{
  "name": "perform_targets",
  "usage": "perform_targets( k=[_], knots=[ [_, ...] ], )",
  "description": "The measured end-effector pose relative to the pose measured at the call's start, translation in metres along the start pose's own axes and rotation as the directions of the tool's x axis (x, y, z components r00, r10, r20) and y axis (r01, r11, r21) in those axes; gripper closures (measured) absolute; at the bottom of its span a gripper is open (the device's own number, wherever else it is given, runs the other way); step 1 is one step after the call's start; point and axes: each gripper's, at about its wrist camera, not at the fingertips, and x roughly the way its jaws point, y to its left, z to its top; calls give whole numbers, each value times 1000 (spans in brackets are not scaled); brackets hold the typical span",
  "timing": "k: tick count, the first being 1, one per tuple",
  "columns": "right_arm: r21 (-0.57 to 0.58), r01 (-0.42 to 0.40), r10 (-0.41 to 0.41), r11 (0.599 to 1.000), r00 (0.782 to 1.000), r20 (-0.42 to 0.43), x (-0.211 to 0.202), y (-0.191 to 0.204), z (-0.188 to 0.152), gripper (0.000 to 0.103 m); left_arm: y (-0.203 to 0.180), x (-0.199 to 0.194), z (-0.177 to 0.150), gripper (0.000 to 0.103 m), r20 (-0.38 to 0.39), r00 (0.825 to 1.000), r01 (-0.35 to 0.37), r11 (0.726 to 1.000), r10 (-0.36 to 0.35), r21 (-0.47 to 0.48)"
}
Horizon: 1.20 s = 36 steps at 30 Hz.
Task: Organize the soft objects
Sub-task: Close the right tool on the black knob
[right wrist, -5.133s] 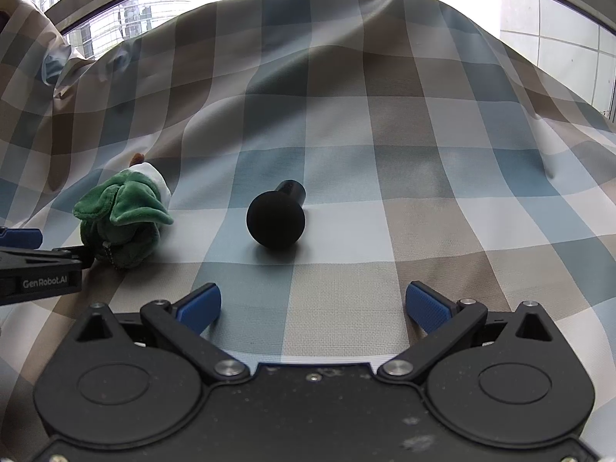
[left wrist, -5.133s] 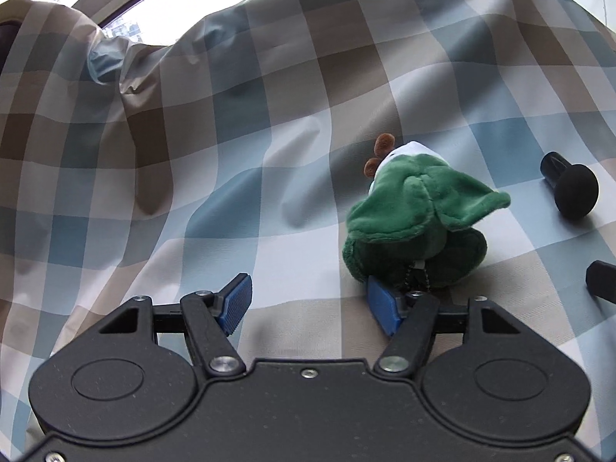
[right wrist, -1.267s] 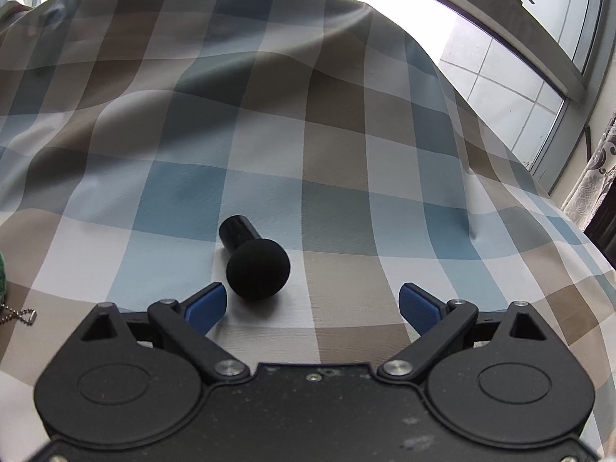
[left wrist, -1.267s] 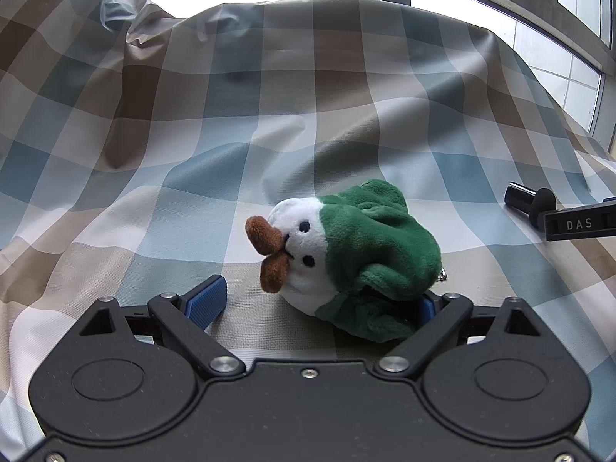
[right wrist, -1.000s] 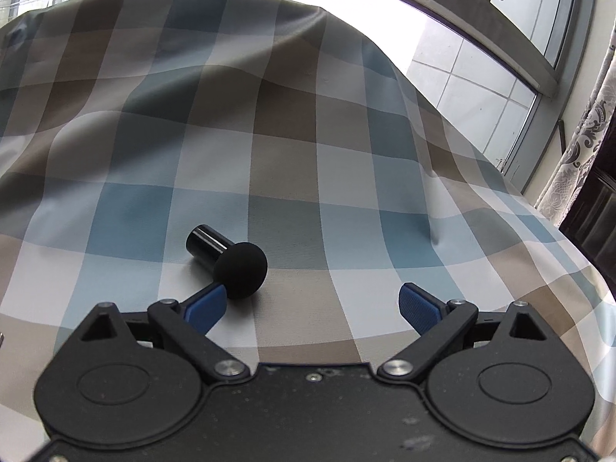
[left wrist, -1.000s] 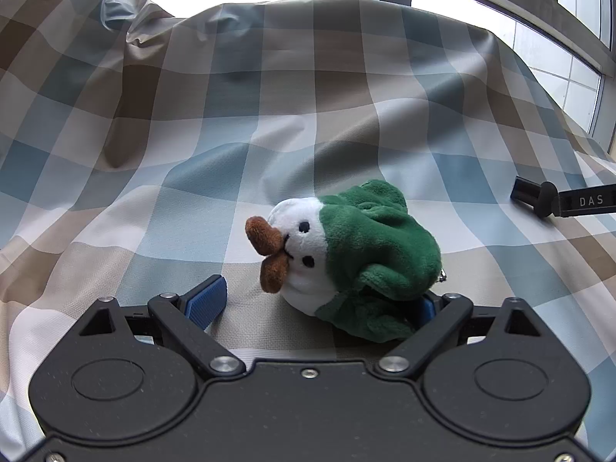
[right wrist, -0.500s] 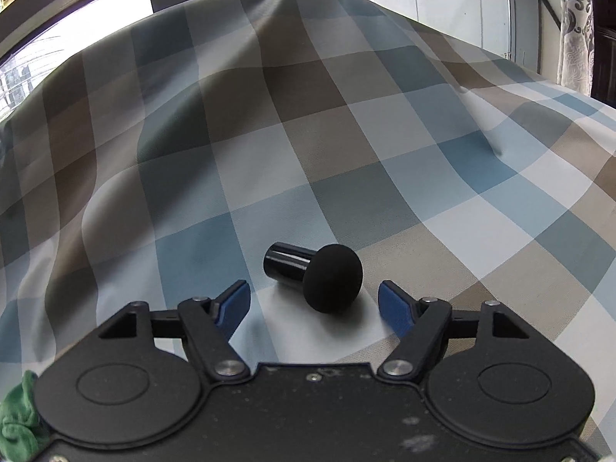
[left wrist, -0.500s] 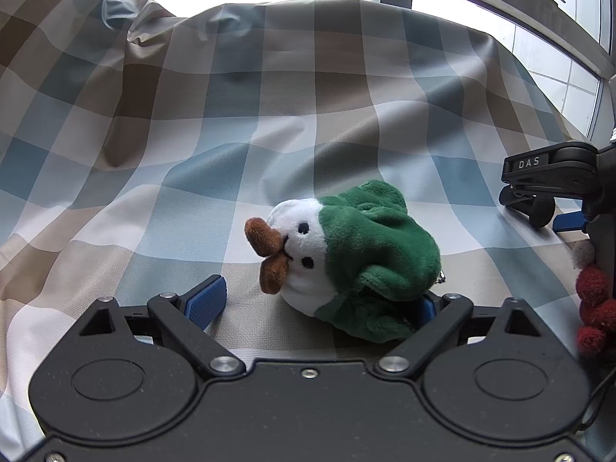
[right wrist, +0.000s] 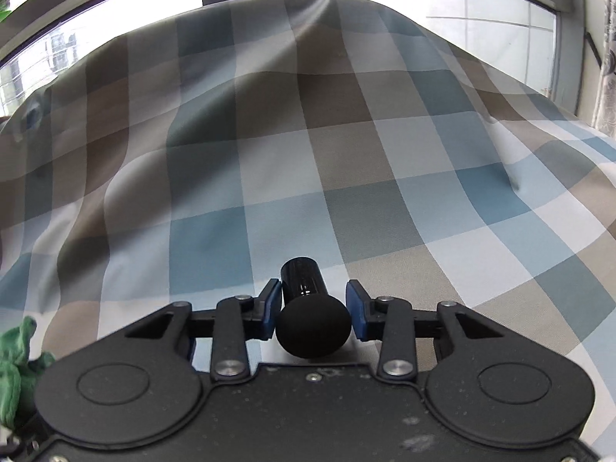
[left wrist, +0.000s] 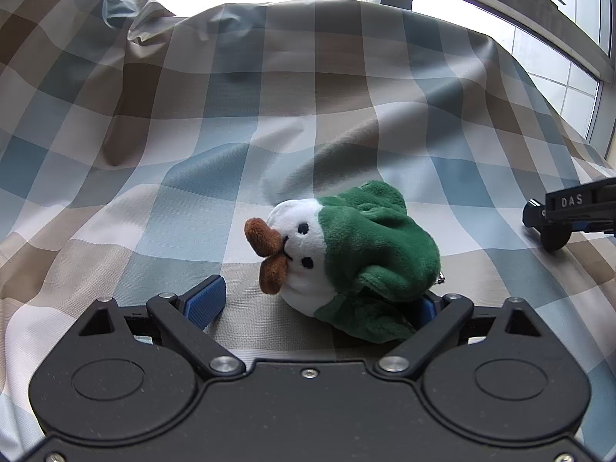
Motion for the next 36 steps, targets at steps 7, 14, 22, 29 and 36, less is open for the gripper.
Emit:
perform_targets(
  k=[7,14,22,29,36],
  knots=[
    [-228,-80,78,970,997,-18,-23,-3,-20,66,0,0,0,11,0,1000,1,1000,-1,-1],
    [-390,-85,96,917,995,8,-40,-7,-29,34,0,1,0,11,0,1000,3,1000,-3,-2],
    [-338,-204,188,919,979,-80,-45,-8,-38,37,0,1,0,11,0,1000,3,1000,-3,-2],
    [-238,-304,301,923,952,-50,-41,12,-24,36,0,1,0,11,0,1000,3,1000,-3,-2],
    [-267,-211,205,940,978,-49,-41,8,-32,36,0,0,0,11,-1,1000,3,1000,-3,-2]
  ],
)
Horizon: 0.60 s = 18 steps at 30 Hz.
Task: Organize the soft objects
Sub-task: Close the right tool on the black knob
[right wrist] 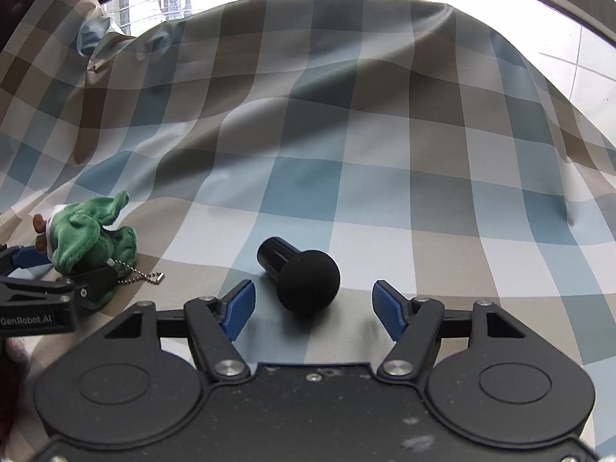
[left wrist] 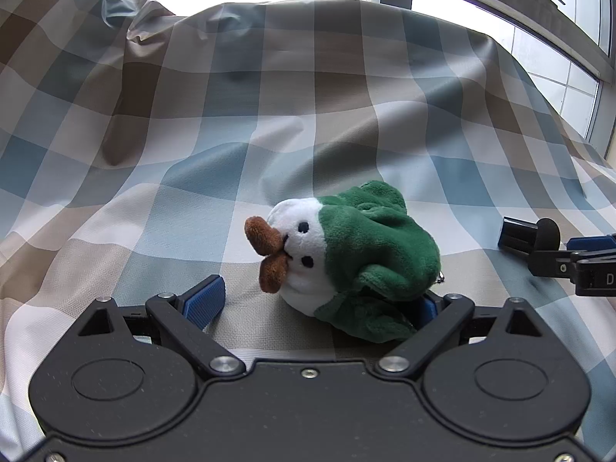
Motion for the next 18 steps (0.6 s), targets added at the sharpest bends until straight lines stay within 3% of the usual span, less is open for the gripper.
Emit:
perform_targets(
  k=[4,9,18],
  knots=[
    [69,60,-60,996,998,5,-8,2,-9,36,0,0,0,11,0,1000,0,1000,0,0],
    [125,56,-59,991,998,22,-14,25,-7,36,0,0,0,11,0,1000,1,1000,-1,0],
    [228,150,-147,962,989,-31,13,37,9,35,1,0,-1,10,1,1000,4,1000,-4,-3]
  ],
)
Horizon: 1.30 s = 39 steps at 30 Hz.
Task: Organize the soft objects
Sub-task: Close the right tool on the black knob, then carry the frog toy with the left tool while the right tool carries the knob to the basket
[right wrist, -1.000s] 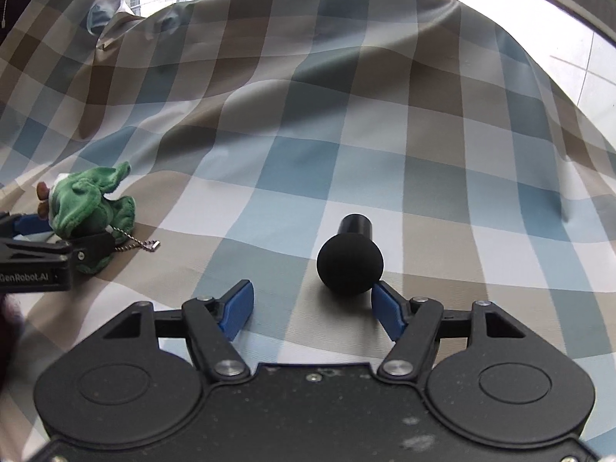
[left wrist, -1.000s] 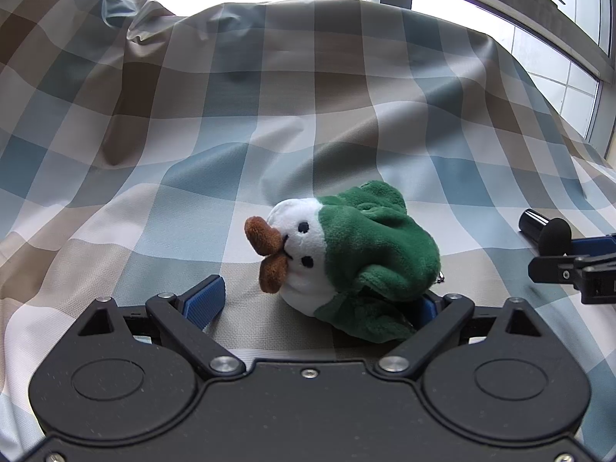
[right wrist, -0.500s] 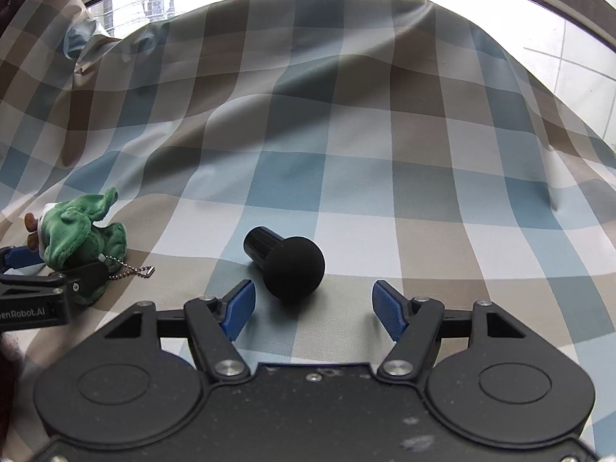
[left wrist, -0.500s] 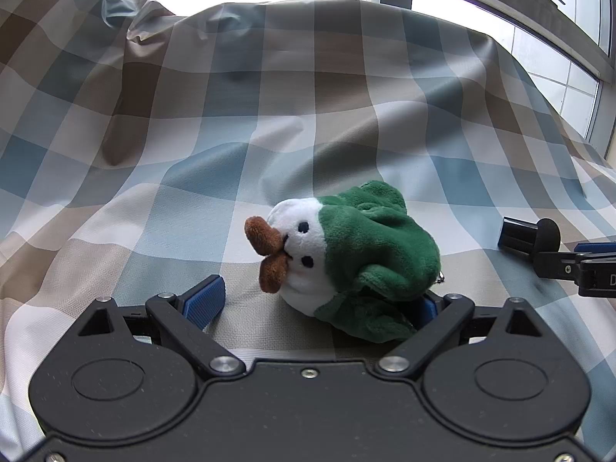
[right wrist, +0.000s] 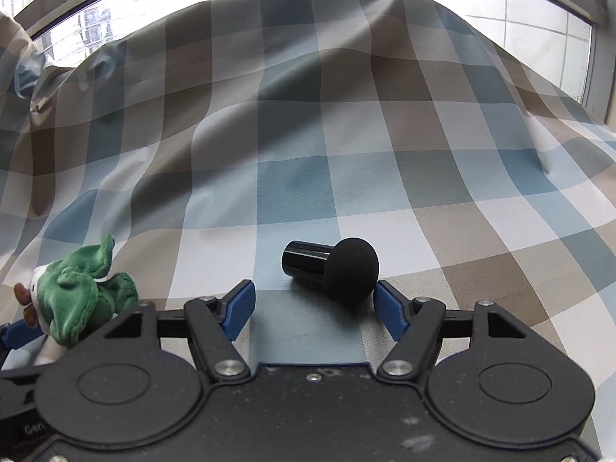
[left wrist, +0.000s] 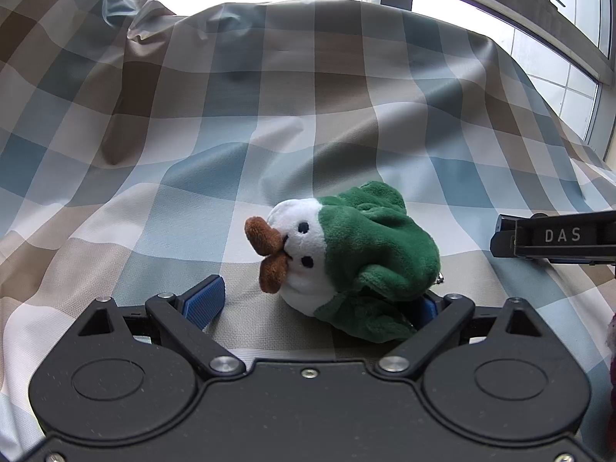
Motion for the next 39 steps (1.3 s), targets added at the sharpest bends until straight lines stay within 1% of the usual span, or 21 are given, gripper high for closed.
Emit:
perform_targets(
  k=[3,9,10,12,13,15,19,20,22,26,29,32,36,39],
  knots=[
    [24,27,-27,999,1000,3,5,1,3,35,0,0,0,10,0,1000,0,1000,0,0],
    [26,102,-102,994,995,9,15,9,10,35,0,0,0,10,0,1000,0,1000,0,0],
    [22,116,-116,993,993,8,17,11,12,37,0,0,0,10,0,1000,0,1000,0,0],
    [18,149,-149,989,989,8,22,13,17,44,0,0,0,10,0,1000,0,1000,0,0],
    [15,168,-168,986,986,10,24,14,19,50,0,0,0,10,0,1000,0,1000,0,0],
    [11,184,-185,983,983,14,27,12,23,51,0,0,0,10,0,1000,0,1000,0,0],
    [-17,177,-176,984,983,42,23,7,25,53,0,0,0,10,0,1000,1,1000,-1,-1],
    [-18,164,-163,986,985,48,20,4,24,53,0,0,0,10,1,1000,1,1000,-1,-1],
    [-11,139,-139,990,989,47,11,-4,22,53,0,0,0,10,0,1000,1,1000,-1,-1],
    [-13,115,-114,993,993,41,-7,-21,12,53,0,0,0,10,1,1000,1,1000,-1,-1],
    [-26,89,-88,996,996,17,-19,-35,2,52,0,0,-1,10,0,1000,0,1000,0,0],
    [-10,52,-52,999,999,3,-30,-50,-11,52,0,0,-1,10,-2,1000,-2,1000,2,2],
    [26,28,-29,999,999,31,-41,-63,-24,52,-2,1,0,9,-7,1000,-8,1000,8,10],
    [46,5,-7,999,999,47,-42,-69,-30,52,-3,2,1,9,-12,1000,-11,1000,12,15]
  ],
)
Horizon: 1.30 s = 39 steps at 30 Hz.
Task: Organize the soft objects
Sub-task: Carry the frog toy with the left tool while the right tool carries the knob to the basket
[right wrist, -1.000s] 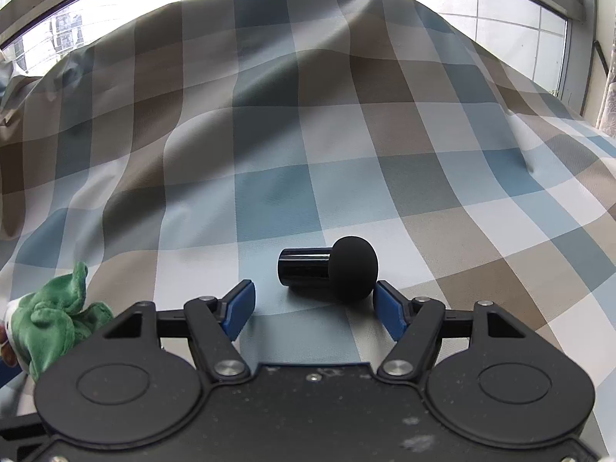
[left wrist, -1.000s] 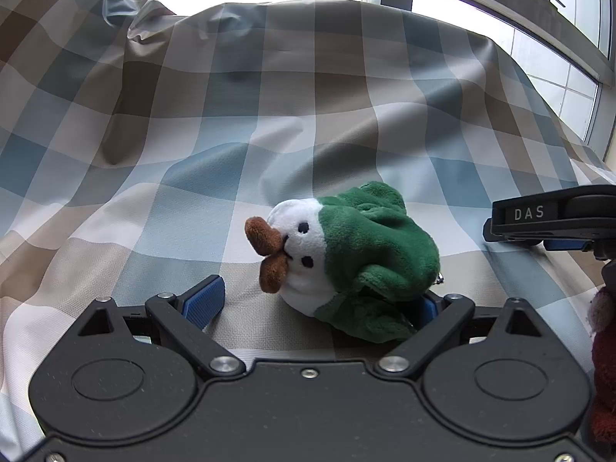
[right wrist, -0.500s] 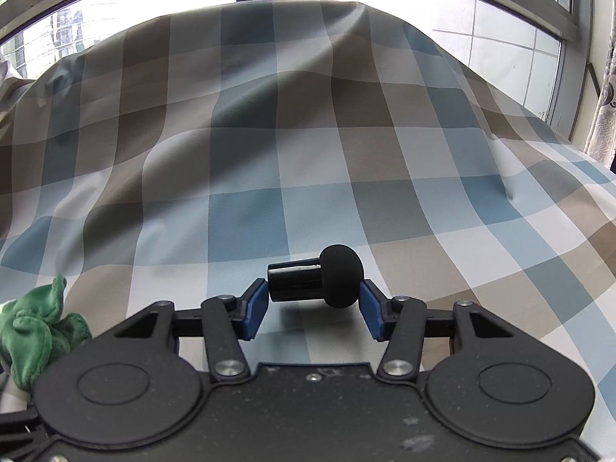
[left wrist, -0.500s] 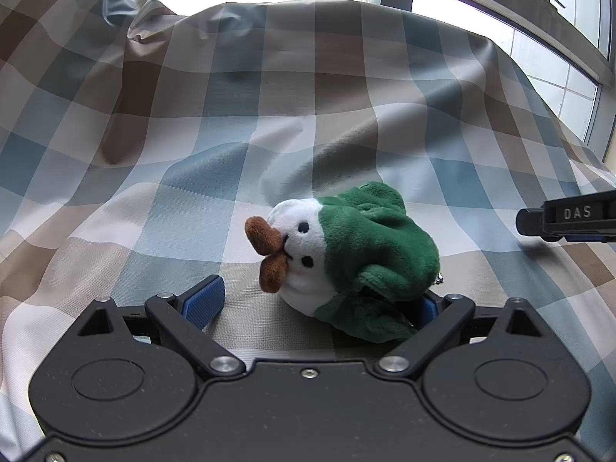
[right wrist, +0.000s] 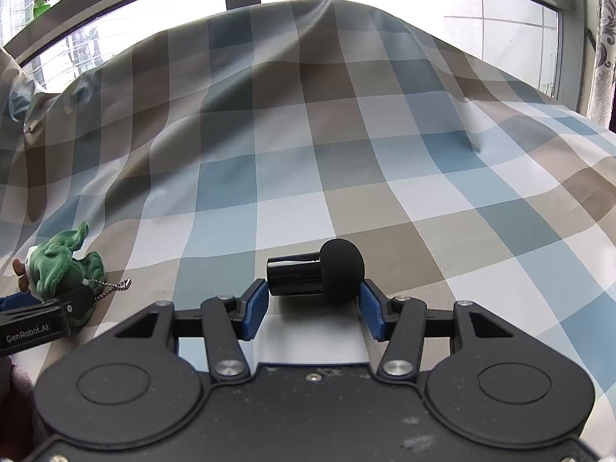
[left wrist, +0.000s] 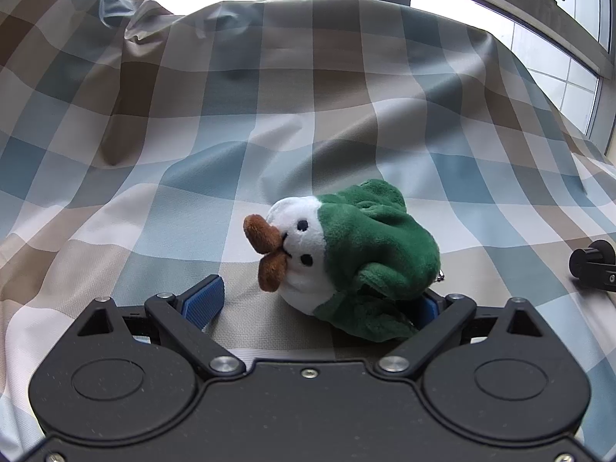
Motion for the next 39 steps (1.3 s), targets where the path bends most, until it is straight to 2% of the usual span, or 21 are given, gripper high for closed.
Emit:
perform_targets(
  k=[3,6,10,16,22,25,26,27,28,32,39],
  knots=[
    [-7,-14,14,1000,1000,19,-2,-2,-4,52,-1,1,1,9,-4,1000,-4,1000,4,5],
    [-22,-19,20,1000,999,34,-4,-1,-5,52,-2,0,1,4,-5,1000,-20,1000,20,0],
    [-33,-32,33,999,999,43,-8,-2,-5,52,1,0,2,4,-12,1000,-21,1000,21,-19],
    [-27,-43,44,999,999,21,-6,-5,-4,52,-7,-5,6,4,1,998,-59,998,58,20],
    [-28,-45,46,999,999,20,-5,-5,-3,52,-9,-6,18,4,18,996,-88,996,89,-26],
    [-26,-48,48,999,999,16,-4,-6,-3,52,-14,-1,23,5,15,994,-105,994,105,-15],
    [-22,-50,50,999,999,15,-4,-6,-3,52,-16,0,23,6,17,994,-112,994,112,-1],
    [-18,-53,53,998,998,13,-4,-7,-3,52,-18,1,24,15,16,994,-109,994,109,16],
    [-16,-55,55,998,998,12,-4,-8,-2,52,-20,2,25,37,6,996,-89,995,89,35],
    [-7,-62,62,998,998,10,-3,-9,-3,52,-26,2,28,41,-19,996,-88,995,89,49],
    [38,-91,91,995,996,14,-5,-18,-4,52,-18,-40,36,41,-29,998,-49,996,47,-74]
  ],
)
